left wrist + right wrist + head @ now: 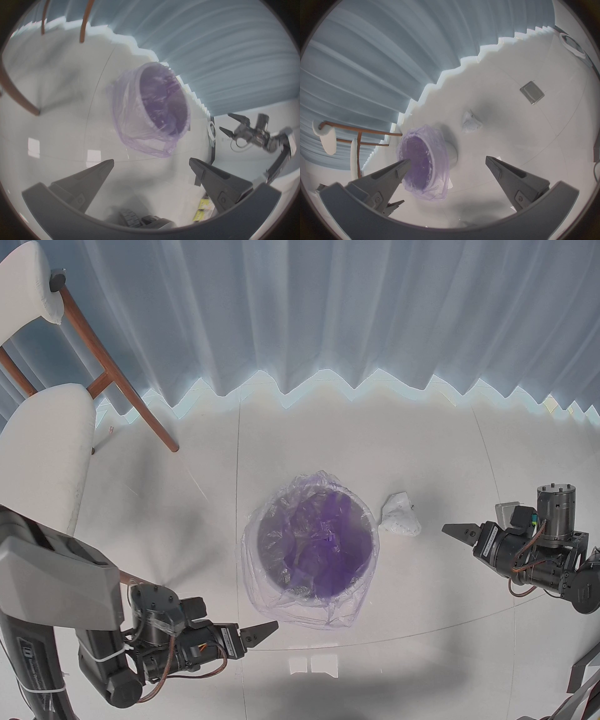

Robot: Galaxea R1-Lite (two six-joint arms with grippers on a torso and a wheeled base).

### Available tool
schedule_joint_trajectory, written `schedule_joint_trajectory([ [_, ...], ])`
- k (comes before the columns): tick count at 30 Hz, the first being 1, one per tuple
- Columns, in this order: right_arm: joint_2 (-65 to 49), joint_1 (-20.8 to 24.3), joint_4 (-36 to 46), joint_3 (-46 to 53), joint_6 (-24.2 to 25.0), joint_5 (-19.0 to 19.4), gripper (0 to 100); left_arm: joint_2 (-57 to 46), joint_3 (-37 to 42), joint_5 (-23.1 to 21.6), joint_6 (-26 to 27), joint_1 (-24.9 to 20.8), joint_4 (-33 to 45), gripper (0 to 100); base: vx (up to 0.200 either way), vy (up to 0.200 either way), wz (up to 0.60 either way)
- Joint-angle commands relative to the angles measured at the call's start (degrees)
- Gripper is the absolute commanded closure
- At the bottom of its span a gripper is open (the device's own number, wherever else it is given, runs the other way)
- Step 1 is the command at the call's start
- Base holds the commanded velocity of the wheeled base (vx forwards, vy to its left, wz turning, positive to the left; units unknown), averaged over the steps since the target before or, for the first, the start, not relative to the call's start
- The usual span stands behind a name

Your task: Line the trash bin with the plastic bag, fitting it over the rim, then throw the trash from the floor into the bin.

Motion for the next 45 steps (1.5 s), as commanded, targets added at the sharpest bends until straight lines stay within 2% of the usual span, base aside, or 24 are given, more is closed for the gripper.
schedule_joint_trajectory([
  [1, -1.56, -1.67, -3.78, 3.93, 1.1, 0.01, 0, 9.7, -5.8, 1.32, -8.82, -0.47, -1.59, 0, 0.0, 0.0, 0.0],
  [7, -1.21, -1.59, -3.69, 4.28, 3.04, 0.01, 0, 9.88, -5.36, 2.64, -11.1, 0.05, -1.59, 0, 0.0, 0.0, 0.0],
  [11, -1.38, -1.59, -3.78, 4.37, 3.83, -0.08, 0, 11.99, -9.05, 3.61, -15.06, -0.03, -1.59, 0, 0.0, 0.0, 0.0],
  [24, -2.26, -1.76, -4.13, 6.3, 3.92, -0.08, 0, 17.0, -14.33, 4.93, -15.41, 0.14, -1.59, 0, 0.0, 0.0, 0.0],
  [25, -2.26, -1.67, -4.22, 6.39, 3.92, -0.08, 0, 17.09, -14.5, 4.93, -15.41, 0.14, -1.59, 100, 0.0, 0.0, 0.0],
  [36, -2.26, -1.67, -7.03, 8.5, 4.36, -0.08, 0, 17.79, -15.29, 9.58, -13.74, 0.14, -0.98, 100, 0.0, 0.0, 0.0],
  [42, -2.26, -1.76, -7.03, 8.59, 4.36, -0.17, 0, 19.9, -17.4, 11.34, -7.33, 1.2, 0.95, 100, 0.0, 0.0, 0.0],
  [45, -2.35, -1.76, -7.03, 9.12, 4.27, -0.69, 0, 20.25, -19.87, 12.05, -5.13, 1.99, 4.82, 100, 0.0, 0.0, 0.0],
])
